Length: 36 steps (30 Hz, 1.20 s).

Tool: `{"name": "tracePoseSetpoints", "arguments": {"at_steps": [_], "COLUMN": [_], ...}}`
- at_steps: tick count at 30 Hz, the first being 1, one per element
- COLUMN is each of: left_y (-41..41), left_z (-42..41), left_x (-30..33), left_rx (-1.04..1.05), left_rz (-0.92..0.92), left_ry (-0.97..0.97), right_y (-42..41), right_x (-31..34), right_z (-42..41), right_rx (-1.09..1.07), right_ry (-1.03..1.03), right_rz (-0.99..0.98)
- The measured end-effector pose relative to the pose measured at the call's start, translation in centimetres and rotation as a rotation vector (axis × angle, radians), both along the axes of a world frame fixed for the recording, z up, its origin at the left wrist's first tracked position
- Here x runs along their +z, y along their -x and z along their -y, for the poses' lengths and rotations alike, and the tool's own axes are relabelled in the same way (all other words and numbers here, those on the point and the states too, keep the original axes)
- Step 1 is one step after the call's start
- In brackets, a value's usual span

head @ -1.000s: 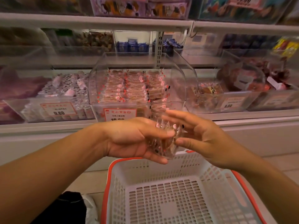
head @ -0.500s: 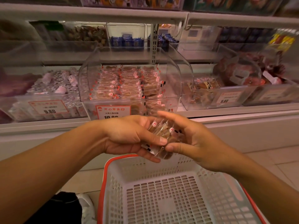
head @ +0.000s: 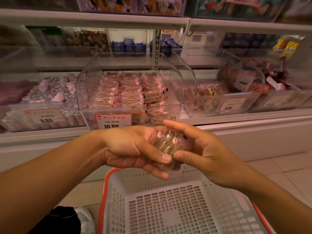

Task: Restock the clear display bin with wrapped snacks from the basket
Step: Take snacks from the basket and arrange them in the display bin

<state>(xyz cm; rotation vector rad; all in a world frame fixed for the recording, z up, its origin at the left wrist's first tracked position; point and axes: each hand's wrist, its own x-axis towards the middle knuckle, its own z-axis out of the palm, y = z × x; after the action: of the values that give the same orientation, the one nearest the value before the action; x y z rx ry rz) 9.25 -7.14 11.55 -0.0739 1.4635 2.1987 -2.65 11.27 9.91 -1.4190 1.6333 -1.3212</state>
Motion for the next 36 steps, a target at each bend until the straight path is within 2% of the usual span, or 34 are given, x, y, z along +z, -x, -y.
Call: {"name": "tracePoseSetpoints", "arguments": {"at_steps": [4,7,9,12,14,15,17,18,19,22,25,27,31,36], "left_y": [0.3,0.6,0.8,0.6,0.6,0.6,0.7,0.7,0.7,1.1,1.7,2.0,2.0,2.0], "left_z": [-1.1,-1.1,-0.4,1.3,2.8,3.7,5.9,6.7,7.4,8.3,8.1,8.2,8.5,8.6], "left_x": [0.7,1.7,2.8,4.6,5.3,5.4,5.2,5.0,4.8,3.7,2.8,2.5,2.5,2.4], "left_rx": [-0.017,0.061,0.129,0.268,0.460,0.651,1.126,1.285,1.352,1.264,1.118,1.074,1.066,1.059], "left_rz": [-0.016,-0.049,-0.075,-0.111,-0.154,-0.201,-0.330,-0.412,-0.480,-0.551,-0.561,-0.558,-0.564,-0.525], "left_ry": [0.187,0.277,0.259,0.127,0.152,0.289,0.766,0.991,1.157,1.457,1.642,1.638,1.611,1.601], "right_y": [0.8,0.7,0.9,1.9,3.2,3.9,5.5,6.3,6.7,7.0,7.0,7.2,7.3,6.9], "right_x": [3.2,6.1,8.2,11.1,12.4,13.0,13.7,13.8,13.7,12.0,9.8,8.9,8.7,8.4], "right_z": [-0.5,0.6,1.8,3.9,5.5,6.4,8.6,9.9,11.3,15.0,17.0,17.5,17.4,17.3], "right_rx": [0.079,0.135,0.137,0.140,0.111,0.073,-0.013,-0.036,-0.036,0.058,0.134,0.158,0.138,0.210], "right_ry": [-0.058,-0.111,-0.156,-0.169,-0.156,-0.175,-0.256,-0.308,-0.371,-0.589,-0.724,-0.714,-0.597,-0.677], "right_rz": [-0.501,-0.764,-0.856,-0.935,-0.929,-0.883,-0.876,-0.956,-1.056,-1.264,-1.320,-1.327,-1.212,-1.337]}}
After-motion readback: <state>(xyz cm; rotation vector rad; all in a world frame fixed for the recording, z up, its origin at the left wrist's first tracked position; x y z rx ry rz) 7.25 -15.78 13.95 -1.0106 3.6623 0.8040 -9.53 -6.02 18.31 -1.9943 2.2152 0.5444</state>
